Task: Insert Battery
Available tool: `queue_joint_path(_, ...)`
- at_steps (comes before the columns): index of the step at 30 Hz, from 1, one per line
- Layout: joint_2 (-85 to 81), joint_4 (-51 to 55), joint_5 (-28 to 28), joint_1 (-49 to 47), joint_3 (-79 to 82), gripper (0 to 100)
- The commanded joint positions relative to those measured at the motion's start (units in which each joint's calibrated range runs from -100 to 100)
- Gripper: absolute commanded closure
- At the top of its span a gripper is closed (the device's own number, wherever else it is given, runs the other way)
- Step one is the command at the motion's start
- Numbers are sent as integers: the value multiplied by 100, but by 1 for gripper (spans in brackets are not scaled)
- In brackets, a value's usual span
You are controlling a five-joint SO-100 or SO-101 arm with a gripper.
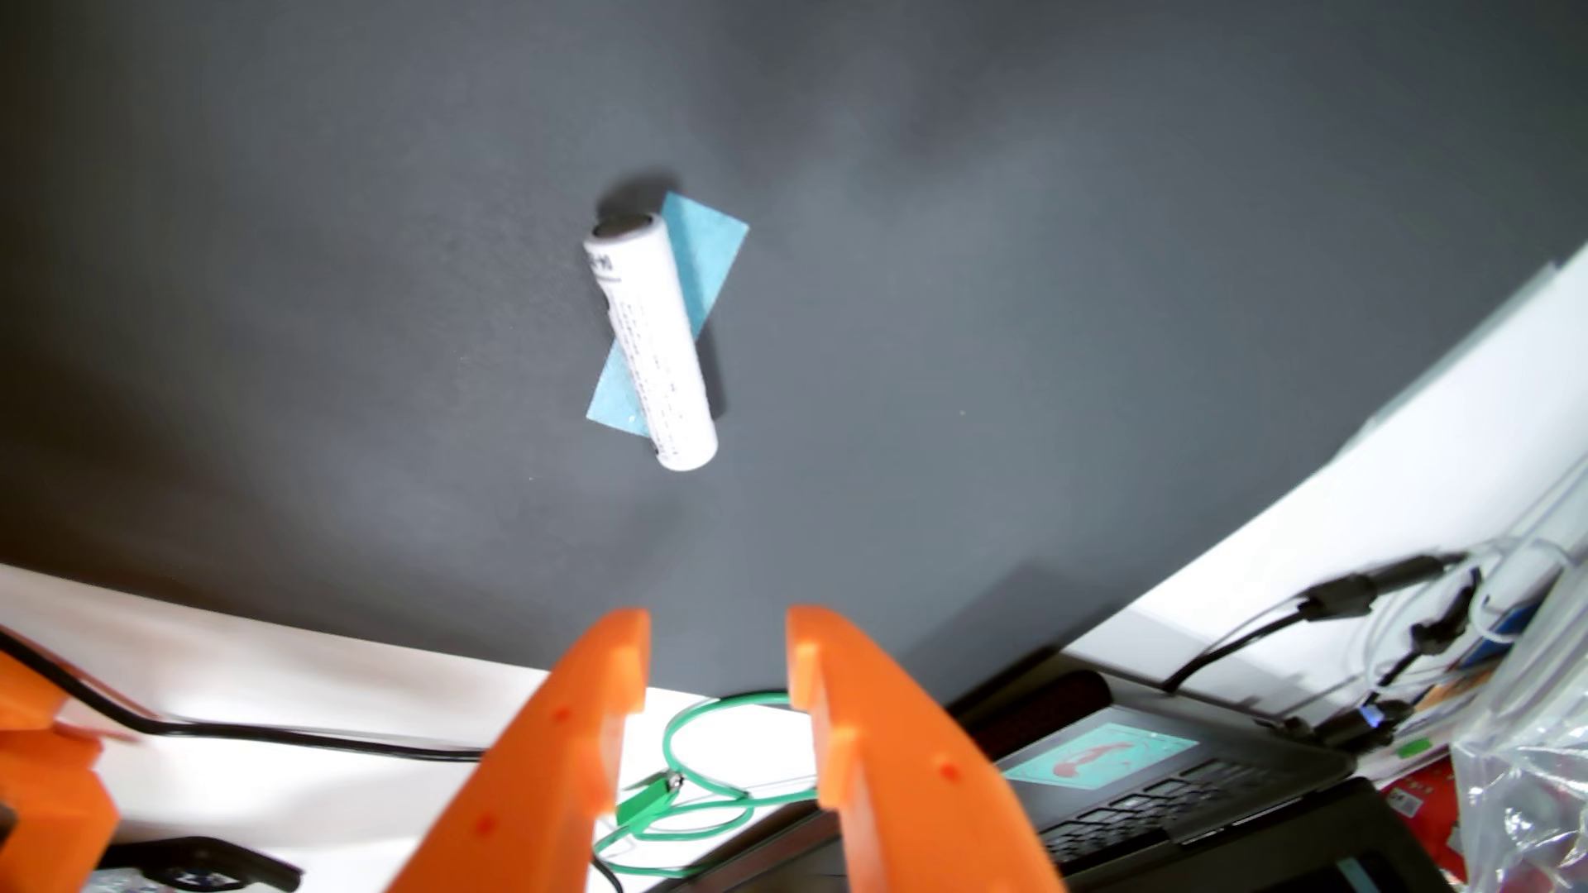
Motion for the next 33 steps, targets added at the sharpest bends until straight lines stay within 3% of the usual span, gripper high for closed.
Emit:
queue_joint_path(1, 350, -469, 216, 79, 17, 90)
queue_joint_path(12, 1233, -774, 695, 55, 98, 83)
queue_joint_path(27, 1717, -757, 679, 102, -109, 83)
queue_joint_path(33, 1842, -749, 705, 551, -343, 83)
